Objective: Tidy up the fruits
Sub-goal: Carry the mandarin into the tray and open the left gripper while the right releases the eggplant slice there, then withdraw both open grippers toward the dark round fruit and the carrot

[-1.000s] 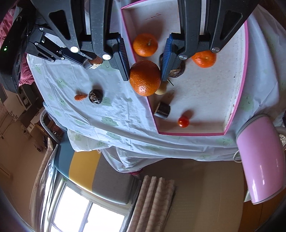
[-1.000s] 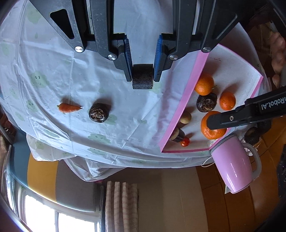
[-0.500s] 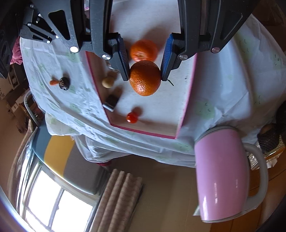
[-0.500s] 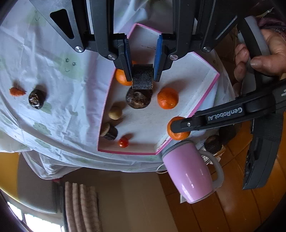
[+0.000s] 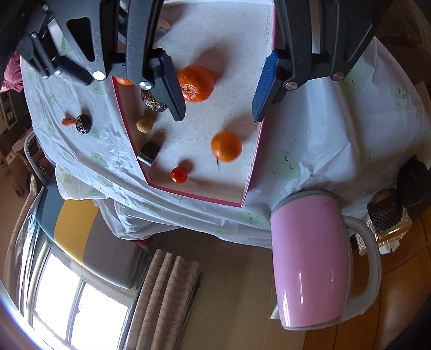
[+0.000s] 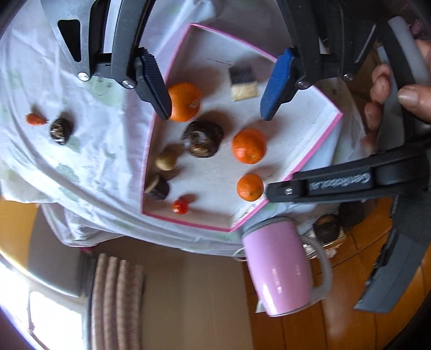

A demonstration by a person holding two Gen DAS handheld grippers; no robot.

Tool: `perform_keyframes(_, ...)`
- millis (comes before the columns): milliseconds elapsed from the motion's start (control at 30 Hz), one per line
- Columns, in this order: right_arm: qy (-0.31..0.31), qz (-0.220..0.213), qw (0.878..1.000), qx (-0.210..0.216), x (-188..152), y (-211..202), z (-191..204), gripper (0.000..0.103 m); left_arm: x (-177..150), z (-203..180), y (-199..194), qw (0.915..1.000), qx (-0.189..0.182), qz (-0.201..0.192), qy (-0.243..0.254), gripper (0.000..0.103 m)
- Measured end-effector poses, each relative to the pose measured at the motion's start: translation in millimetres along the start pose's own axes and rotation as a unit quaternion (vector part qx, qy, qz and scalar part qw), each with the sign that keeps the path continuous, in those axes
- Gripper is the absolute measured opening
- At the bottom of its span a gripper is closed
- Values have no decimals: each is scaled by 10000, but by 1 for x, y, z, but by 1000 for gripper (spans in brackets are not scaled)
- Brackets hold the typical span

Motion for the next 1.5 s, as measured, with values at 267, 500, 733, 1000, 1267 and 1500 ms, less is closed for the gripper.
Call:
perform_keyframes(267, 511, -211, 9947, -864, -7, -21, -51, 101, -4, -15, -11, 9996, -35, -135, 257, 56)
perform_keyframes(500, 1495, -125, 9862, -704, -35, -31, -99, 101, -9, -25, -15, 9990, -91, -152, 402, 56)
perform_keyframes(733, 1820, -78, 9805, -740, -56, -39, -129, 103, -13, -39, -17, 9981, -157, -153, 570, 56)
perform_keyframes(1000, 2069, 49, 9715, -1156, -83, -52, -167, 103, -21, -60, -13, 9962, -264, -55, 828, 56)
perform_keyframes(1267, 2190, 195, 9674, -1259, -102, -53, -181, 103, -33, -87, -5, 9931, -462, 183, 1065, 56)
perform_keyframes(1500, 2433, 135, 9600, -1381, -111, -57, -199, 99, -45, -119, 3, 9884, -781, 467, 1220, 56)
Point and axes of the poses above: each gripper's, at about its wrist camera, not at the fingertips, and y roughly the way its jaws point, z to its left, x to its top, the point moved 9 cm from there along y, roughly the way its jaws point, and after that the axes turned 14 degrees about -y, right-handed, at the moved point
